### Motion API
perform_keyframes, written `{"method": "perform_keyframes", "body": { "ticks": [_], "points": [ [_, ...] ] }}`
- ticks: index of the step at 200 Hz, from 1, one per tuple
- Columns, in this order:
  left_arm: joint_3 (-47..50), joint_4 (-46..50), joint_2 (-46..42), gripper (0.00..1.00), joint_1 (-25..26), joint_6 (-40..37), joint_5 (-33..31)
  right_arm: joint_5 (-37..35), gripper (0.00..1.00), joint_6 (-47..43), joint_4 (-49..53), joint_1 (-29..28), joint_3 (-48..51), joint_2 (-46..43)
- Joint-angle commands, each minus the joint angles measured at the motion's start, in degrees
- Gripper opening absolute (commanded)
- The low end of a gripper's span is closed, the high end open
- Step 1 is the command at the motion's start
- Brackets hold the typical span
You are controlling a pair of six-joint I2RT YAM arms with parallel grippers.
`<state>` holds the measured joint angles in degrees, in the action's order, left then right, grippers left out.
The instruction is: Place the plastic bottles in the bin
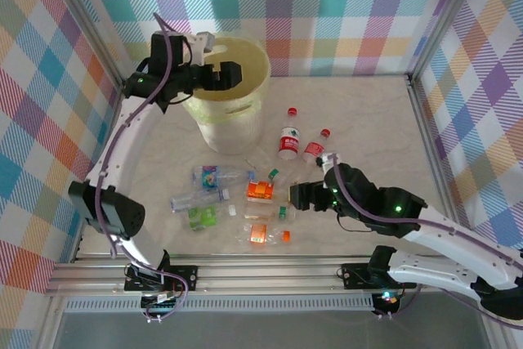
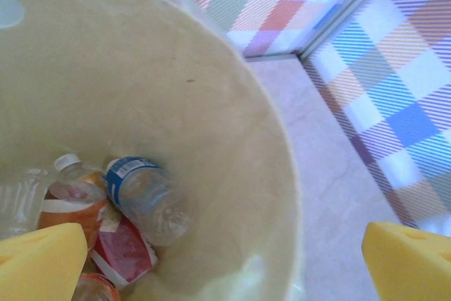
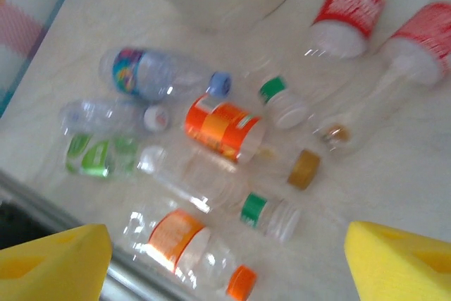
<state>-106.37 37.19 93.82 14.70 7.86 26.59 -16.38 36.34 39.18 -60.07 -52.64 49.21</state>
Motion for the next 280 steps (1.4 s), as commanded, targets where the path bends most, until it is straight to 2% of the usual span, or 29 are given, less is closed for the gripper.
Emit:
{"method": "perform_keyframes", "body": {
  "ticks": [1,46,83,119,164,181,280],
  "points": [
    [3.1,2.7,-5.9,1.0,0.1,-0.2,5.4,10.5,0.85,-6.1,-1.7,-0.2,1.6,2.5],
    [13.1,8.3,-16.6,1.0,1.1,-4.7,12.5,19.8,0.85,-12.6,-6.1,-0.6,3.6,8.4],
    [23.8,12.7,-25.8,1.0,2.0,-8.7,18.2,20.2,0.84,-17.2,-6.5,-2.1,3.6,12.8],
    [33.7,13.9,-33.2,1.0,2.9,-9.5,21.7,19.8,0.83,-19.9,-7.7,-4.1,3.0,16.5],
    [44.6,8.7,-41.2,1.0,3.1,-4.4,17.0,15.1,0.82,-22.9,-6.9,-7.7,1.1,23.8],
    [46.9,6.8,-43.1,1.0,3.1,-3.2,17.6,14.1,0.82,-24.0,-7.0,-8.6,0.5,26.2],
    [49.5,5.9,-45.7,1.0,3.1,-3.0,14.6,8.8,0.79,-27.4,-6.6,-12.8,-3.4,38.7]
  ]
}}
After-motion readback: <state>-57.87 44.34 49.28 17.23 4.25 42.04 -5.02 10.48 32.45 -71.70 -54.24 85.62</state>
